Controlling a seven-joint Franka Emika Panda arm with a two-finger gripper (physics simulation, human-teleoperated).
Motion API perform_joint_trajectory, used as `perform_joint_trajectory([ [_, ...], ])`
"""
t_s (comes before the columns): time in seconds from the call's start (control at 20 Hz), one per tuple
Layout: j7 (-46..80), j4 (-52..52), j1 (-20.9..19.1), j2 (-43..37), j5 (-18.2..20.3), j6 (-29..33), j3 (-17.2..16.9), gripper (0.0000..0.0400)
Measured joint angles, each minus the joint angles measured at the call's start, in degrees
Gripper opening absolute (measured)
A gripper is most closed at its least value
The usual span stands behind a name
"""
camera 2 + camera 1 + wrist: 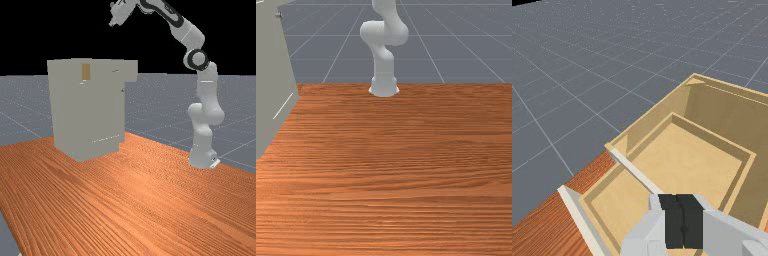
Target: Open the drawer
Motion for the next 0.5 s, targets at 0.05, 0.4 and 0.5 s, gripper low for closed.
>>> perform_joint_trajectory([
  [0.05, 0.24, 3.23, -0.91, 2.59, 1.33, 0.1, -0.62, 0.0003],
  [0.4, -0.54, 5.22, -7.42, 15.77, 6.39, 2.63, -2.52, 0.0],
  [0.5, -0.41, 4.67, -9.18, 18.15, 7.9, 4.71, -2.78, 0.0],
])
